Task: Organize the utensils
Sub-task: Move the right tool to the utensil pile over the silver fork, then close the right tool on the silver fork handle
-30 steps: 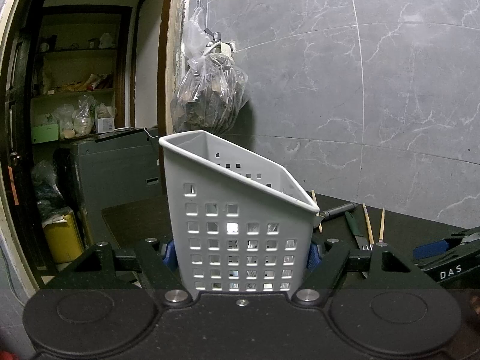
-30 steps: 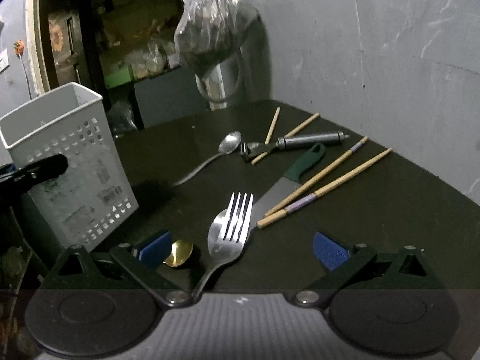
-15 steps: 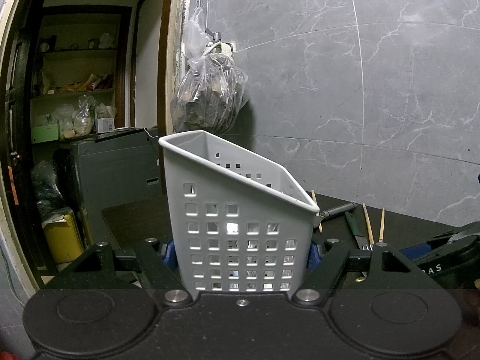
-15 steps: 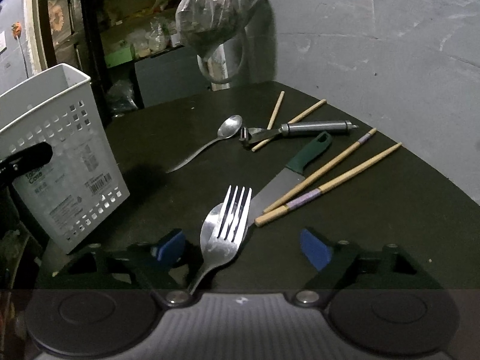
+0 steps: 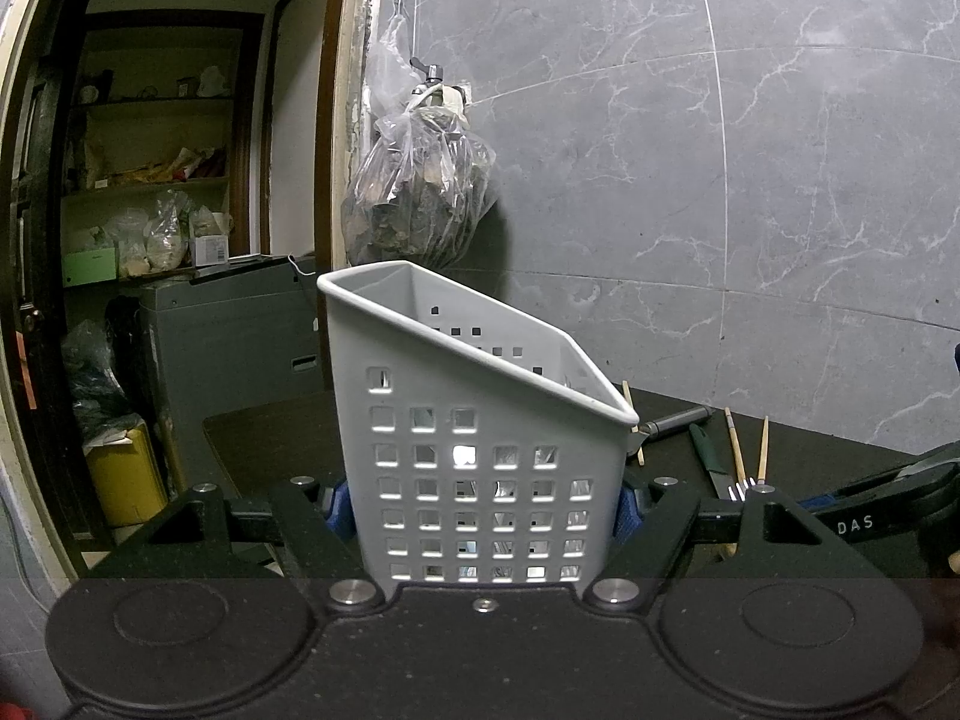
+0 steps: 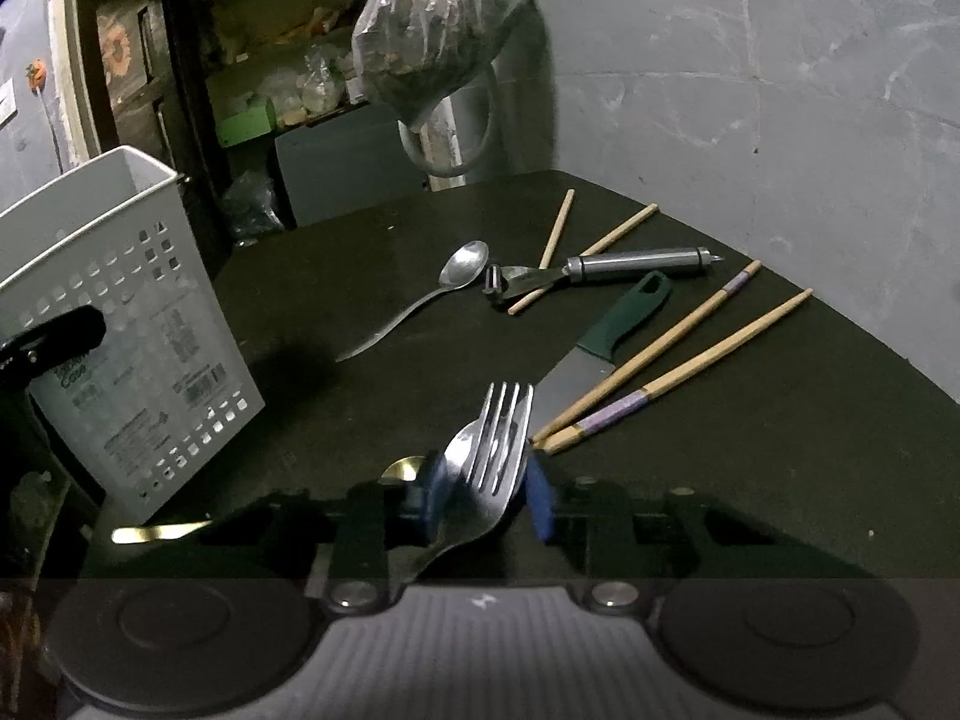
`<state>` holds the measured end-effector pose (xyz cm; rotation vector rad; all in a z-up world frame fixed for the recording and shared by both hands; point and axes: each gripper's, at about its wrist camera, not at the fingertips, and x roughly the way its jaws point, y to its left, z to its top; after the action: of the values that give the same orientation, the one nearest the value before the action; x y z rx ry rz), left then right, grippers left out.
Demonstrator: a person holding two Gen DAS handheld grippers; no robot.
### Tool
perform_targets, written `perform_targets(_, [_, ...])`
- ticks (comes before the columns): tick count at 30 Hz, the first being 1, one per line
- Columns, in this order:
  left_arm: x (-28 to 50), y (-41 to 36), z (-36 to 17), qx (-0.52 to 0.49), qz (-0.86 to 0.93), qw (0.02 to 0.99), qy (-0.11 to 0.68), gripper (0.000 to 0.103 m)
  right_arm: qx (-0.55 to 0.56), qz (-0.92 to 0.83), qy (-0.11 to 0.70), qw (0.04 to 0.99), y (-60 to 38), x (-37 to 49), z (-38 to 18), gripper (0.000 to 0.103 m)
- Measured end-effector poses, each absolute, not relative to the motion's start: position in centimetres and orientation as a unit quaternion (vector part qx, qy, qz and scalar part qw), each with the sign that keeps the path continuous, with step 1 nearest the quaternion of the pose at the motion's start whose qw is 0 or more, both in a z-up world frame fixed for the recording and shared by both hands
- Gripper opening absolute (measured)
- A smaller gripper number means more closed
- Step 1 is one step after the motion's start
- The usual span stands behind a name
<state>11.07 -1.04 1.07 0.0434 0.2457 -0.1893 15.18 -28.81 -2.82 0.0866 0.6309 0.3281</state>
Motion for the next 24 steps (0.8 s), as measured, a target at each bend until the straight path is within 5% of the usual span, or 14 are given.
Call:
perform_targets(19, [11.1,-1.1,1.0,0.021,-0.094,0.988,0.122,0.076,0.075,0.18,0.327,0.925,-29.6,16.8,-2.6,0.034])
perform_targets(24, [11.0,-1.1,1.0,0.022,-0.095,0.988,0.122,0.076,0.073,0.175,0.328,0.926,-29.5,16.8,-2.6,0.02])
